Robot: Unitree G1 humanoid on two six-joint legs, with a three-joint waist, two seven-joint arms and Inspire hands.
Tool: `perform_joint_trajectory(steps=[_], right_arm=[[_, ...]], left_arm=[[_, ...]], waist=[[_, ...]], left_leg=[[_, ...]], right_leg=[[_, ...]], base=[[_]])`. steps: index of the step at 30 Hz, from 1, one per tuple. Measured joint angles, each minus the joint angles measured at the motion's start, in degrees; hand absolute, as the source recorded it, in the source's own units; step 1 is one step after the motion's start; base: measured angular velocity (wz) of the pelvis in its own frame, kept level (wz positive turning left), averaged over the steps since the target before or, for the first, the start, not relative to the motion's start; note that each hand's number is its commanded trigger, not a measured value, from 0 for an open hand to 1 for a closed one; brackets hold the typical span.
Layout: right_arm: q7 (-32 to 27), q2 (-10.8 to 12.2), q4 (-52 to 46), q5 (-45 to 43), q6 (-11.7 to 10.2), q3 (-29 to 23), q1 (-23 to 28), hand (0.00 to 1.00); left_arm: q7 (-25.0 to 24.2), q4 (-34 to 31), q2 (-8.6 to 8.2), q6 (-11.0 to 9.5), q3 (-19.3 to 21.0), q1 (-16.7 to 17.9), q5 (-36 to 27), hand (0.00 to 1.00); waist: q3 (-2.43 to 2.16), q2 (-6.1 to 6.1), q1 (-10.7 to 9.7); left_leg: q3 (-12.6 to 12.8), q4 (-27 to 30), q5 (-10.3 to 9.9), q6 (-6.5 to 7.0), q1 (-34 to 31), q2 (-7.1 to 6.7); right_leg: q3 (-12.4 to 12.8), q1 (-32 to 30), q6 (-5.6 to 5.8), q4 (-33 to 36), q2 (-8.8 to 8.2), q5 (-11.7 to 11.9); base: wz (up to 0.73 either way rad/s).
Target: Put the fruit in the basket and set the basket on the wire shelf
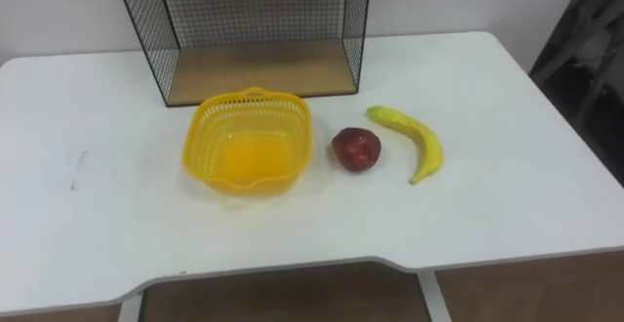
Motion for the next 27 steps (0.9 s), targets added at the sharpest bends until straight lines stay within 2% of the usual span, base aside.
perform_joint_trajectory(steps=[2,5,9,11,15,19,21,23,24,27], right_arm=[[-0.08,0.46,-0.04,9.26,-0.77,-3.08,0.2,0.0],[-0.71,0.48,-0.03,18.82,-1.14,-5.66,0.4,0.0],[-2.42,0.43,-0.26,28.64,-1.24,-11.81,0.05,0.0],[-4.53,0.41,-0.51,33.23,-2.4,-15.37,-0.28,0.0],[-8.88,0.4,-1.2,38.02,-4.02,-20.55,-0.8,0.0],[-17.58,0.38,-7.59,39.25,-5.07,-27.66,-1.09,0.0],[-22.86,0.34,-13.51,39.66,-5.94,-30.45,-1.14,0.0],[-28.7,0.31,-21.52,39.47,-8.76,-31.43,-1.29,0.0],[-29.96,0.25,-23.36,39.43,-9.47,-31.54,-1.5,0.0],[-36.73,-0.01,-32.23,38.03,-12.24,-31.77,-1.75,0.0]], left_arm=[[0.0,0.05,-0.05,-0.05,1.22,0.24,0.07,0.0],[0.01,0.13,-0.08,-0.49,2.8,0.47,0.0,0.0],[0.07,0.12,-0.04,-0.7,4.71,1.02,-1.1,0.0],[0.33,0.08,0.39,-1.33,5.49,1.16,-3.36,0.0],[1.01,0.05,1.16,-1.97,5.67,1.46,-5.11,0.0],[1.52,-0.64,1.37,-2.51,7.7,3.0,-5.59,0.0],[2.04,-2.59,1.39,-2.45,7.69,3.89,-5.5,0.0],[2.84,-5.02,1.84,-2.57,7.65,5.07,-5.38,0.0],[2.87,-5.15,1.98,-2.76,7.63,5.08,-5.39,0.0],[2.88,-5.11,2.37,-4.58,7.65,4.84,-5.41,0.0]], waist=[[0.0,0.0,-1.01],[-0.03,0.01,-1.44],[-0.02,0.05,-2.39],[-0.01,0.12,-3.15],[-0.05,0.12,-4.1],[-0.43,-0.33,-5.41],[-0.44,-0.45,-6.16],[-0.57,-0.69,-6.72],[-0.58,-0.7,-6.72],[-0.58,-0.83,-6.84]], left_leg=[[0.04,0.0,-0.01,-0.01,0.02,0.0],[0.18,-0.05,0.0,-0.01,0.13,-0.02],[0.67,0.03,-0.04,-0.06,0.81,0.02],[0.77,0.05,-0.1,-0.11,0.84,0.04],[0.88,0.05,-0.14,-0.07,0.79,0.04],[1.5,0.09,-0.12,-0.03,-0.07,0.08],[1.76,0.06,-0.11,-0.01,-0.31,0.05],[2.04,0.03,-0.11,-0.01,-0.47,0.05],[2.18,0.05,-0.11,-0.01,-0.59,0.08],[2.34,0.3,-0.1,0.0,-1.0,0.06]], right_leg=[[-0.01,0.04,-0.01,-0.17,0.0,0.01],[-0.06,0.15,-0.02,-0.07,0.0,0.01],[0.23,0.83,-0.02,-0.07,0.03,0.01],[0.36,0.67,-0.02,-0.22,0.05,-0.01],[0.44,0.53,0.01,-0.14,0.04,-0.06],[1.19,-0.99,0.04,0.9,0.05,-0.07],[1.48,-1.33,0.14,1.56,0.04,-0.12],[1.86,-1.83,0.22,1.94,0.04,-0.27],[2.05,-2.03,0.22,2.03,0.08,-0.27],[2.25,-2.32,0.23,2.22,0.08,-0.27]], base=[[0.0],[0.0],[-0.04],[-0.03],[-0.01],[-0.09],[-0.07],[-0.05],[-0.09],[-0.02]])
